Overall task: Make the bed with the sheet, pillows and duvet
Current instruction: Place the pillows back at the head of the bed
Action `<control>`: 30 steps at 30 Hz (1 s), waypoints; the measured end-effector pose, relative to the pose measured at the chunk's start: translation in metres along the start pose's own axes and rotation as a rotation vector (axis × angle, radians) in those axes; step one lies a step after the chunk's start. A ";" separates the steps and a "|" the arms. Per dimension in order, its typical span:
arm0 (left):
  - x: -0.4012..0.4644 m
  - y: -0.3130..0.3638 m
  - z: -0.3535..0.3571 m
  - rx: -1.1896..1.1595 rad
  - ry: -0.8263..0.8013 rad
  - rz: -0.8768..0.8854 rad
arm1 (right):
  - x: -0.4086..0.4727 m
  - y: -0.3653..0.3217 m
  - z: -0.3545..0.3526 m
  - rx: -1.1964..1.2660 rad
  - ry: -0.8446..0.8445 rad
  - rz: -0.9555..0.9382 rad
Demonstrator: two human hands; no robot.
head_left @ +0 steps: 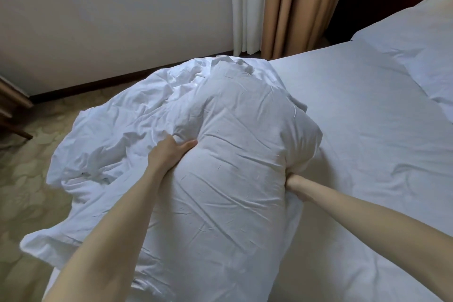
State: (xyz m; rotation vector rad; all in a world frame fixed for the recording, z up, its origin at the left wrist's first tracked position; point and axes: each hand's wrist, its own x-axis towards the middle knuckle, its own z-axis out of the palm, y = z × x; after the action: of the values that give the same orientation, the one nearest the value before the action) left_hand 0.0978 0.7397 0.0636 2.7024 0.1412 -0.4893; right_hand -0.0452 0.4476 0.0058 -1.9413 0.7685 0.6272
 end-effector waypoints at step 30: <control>-0.323 0.149 0.062 -1.030 0.128 0.165 | -0.157 0.062 -0.258 0.247 0.523 -0.418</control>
State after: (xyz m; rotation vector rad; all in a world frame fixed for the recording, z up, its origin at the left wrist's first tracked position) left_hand -0.1992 0.5690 0.1782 1.7085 0.1486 -0.1175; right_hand -0.1671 0.2357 0.1935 -1.9660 0.6780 -0.2304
